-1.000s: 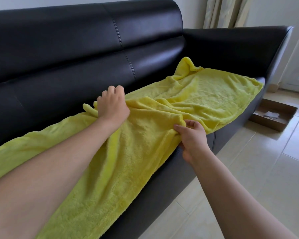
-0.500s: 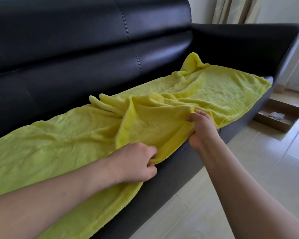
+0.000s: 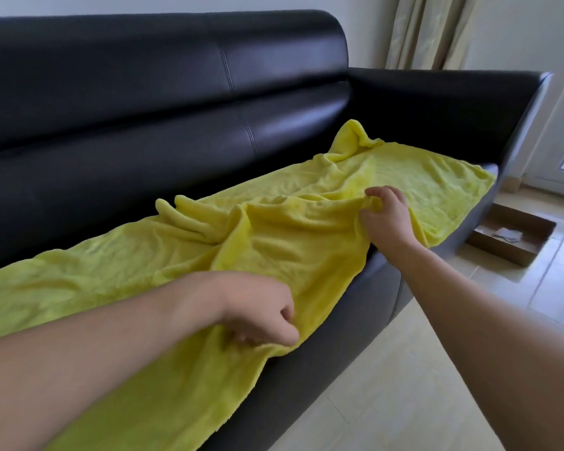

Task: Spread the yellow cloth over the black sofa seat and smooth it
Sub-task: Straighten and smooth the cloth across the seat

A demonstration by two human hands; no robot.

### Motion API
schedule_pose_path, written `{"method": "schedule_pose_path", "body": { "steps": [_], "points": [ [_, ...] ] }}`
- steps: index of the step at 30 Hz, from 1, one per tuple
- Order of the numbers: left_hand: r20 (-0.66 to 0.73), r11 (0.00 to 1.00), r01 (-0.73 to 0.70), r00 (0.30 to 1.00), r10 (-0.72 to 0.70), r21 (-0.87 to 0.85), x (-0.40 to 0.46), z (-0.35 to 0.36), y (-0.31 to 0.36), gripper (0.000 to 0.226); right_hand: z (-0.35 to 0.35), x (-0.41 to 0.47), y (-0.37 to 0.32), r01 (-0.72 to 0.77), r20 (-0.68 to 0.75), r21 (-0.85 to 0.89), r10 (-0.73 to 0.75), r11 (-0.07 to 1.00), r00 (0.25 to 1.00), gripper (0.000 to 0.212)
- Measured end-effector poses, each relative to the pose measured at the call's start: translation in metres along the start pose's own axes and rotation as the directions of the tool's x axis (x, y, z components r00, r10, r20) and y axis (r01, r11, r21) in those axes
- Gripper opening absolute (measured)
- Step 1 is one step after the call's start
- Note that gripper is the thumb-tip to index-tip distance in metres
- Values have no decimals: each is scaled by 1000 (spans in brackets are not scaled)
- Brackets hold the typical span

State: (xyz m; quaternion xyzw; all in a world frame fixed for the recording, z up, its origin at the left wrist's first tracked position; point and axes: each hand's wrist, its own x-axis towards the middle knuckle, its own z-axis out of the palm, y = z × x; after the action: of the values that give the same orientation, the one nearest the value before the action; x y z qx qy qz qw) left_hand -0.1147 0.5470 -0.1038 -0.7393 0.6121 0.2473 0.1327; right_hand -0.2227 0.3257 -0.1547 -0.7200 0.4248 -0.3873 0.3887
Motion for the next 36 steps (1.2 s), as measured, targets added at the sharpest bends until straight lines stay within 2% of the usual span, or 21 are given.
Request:
{"method": "schedule_pose_path", "body": {
  "steps": [1, 2, 4, 6, 7, 9, 12, 14, 17, 19, 23, 27, 32, 34, 36],
  "points": [
    [-74, 997, 1, 997, -7, -75, 6, -12, 1, 21, -2, -5, 0, 34, -61, -45, -36, 998, 998, 44],
    [-208, 992, -23, 978, -3, -122, 14, -22, 1, 21, -6, -9, -1, 17, -141, -66, -26, 998, 990, 44],
    [-462, 976, -90, 887, -13, -200, 36, -35, 0, 17, -13, -14, 1, -141, -226, 16, 141, 990, 964, 36],
    [-571, 948, -144, 819, -46, -283, 63, -39, 2, 13, -16, -19, 2, -342, -72, 150, 355, 928, 932, 20],
    [-598, 948, -142, 800, -60, -285, 77, -39, 3, 11, -14, -21, 1, -411, 39, 130, 410, 902, 911, 17],
    [-665, 962, -91, 739, -107, -256, 103, -41, 4, 14, -10, -22, -3, -464, 165, 81, 447, 882, 879, 18],
    [-777, 965, 60, 582, -241, -254, 129, -57, -4, 26, -5, -15, -11, -512, 254, 133, 470, 849, 845, 19],
    [-774, 956, 186, 562, -292, -226, 140, -70, -14, 27, -7, -9, -12, -532, 269, 187, 477, 826, 837, 26],
    [-743, 955, 254, 607, -282, -154, 151, -84, -23, 13, -10, 1, -11, -525, 275, 276, 458, 805, 846, 23],
    [-743, 960, 213, 610, -274, -180, 153, -89, -26, 12, -9, 8, -13, -501, 285, 312, 424, 807, 860, 17],
    [-690, 928, 100, 641, -336, -360, 154, -100, -34, 5, -6, 12, -8, -466, 282, 362, 382, 807, 880, 11],
    [-601, 788, -15, 656, -457, -616, 146, -108, -44, 14, -15, 6, 3, -493, 326, 429, 380, 757, 866, 18],
    [-500, 612, -55, 637, -587, -789, 136, -116, -45, 21, -28, -3, 11, -502, 306, 483, 399, 717, 865, 22],
    [-496, 597, -51, 616, -612, -800, 133, -122, -45, 24, -32, -5, 14, -501, 310, 533, 393, 682, 865, 17],
    [-567, 671, -19, 551, -612, -742, 131, -127, -45, 18, -33, -7, 16, -492, 321, 566, 372, 662, 871, 14]
  ]
}}
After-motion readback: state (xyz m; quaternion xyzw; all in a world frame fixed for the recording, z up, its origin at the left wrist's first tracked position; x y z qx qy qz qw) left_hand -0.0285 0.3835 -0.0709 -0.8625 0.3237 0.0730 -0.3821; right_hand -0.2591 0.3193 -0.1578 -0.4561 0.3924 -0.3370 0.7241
